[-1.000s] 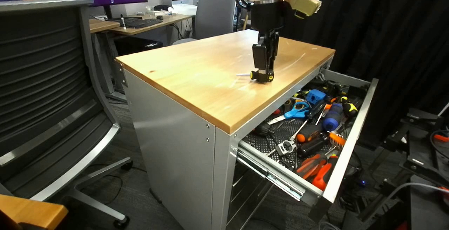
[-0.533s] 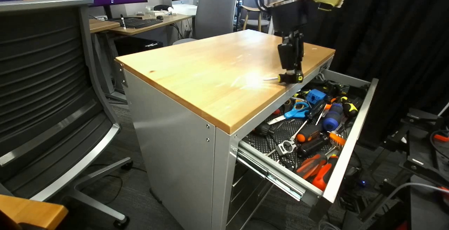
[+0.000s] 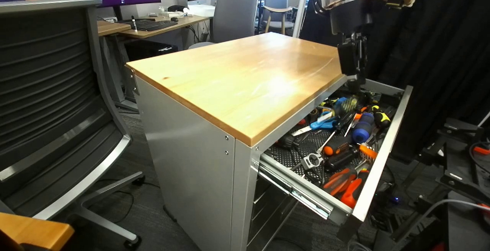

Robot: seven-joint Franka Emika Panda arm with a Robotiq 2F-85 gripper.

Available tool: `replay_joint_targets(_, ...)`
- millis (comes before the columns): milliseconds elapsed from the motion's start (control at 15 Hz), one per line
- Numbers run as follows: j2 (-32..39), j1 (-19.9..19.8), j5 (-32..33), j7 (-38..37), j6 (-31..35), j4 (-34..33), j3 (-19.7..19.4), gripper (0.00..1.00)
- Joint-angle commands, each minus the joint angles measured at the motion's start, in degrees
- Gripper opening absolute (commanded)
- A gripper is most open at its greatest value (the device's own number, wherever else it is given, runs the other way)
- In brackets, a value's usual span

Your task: Put the object in the open drawer and close it

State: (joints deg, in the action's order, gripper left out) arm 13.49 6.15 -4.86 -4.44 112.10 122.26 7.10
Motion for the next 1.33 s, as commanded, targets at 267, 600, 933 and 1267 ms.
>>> replay_joint_targets(267,-5.0,-2.9,-7.1,2.8,-6.8,7.7,-1.7,1.0)
replay_joint_targets(600,-3.0,-4.6,-11.6,3.0,-10.0,12.8,-3.6,1.0)
replay_joint_targets(933,-0.7,-4.4,-10.6,0.2,-7.8,15.2,-4.6,0.49)
replay_joint_targets(1267,3.5,-2.7,-5.3,-4.0,0.4,14.6,-4.9,0.11)
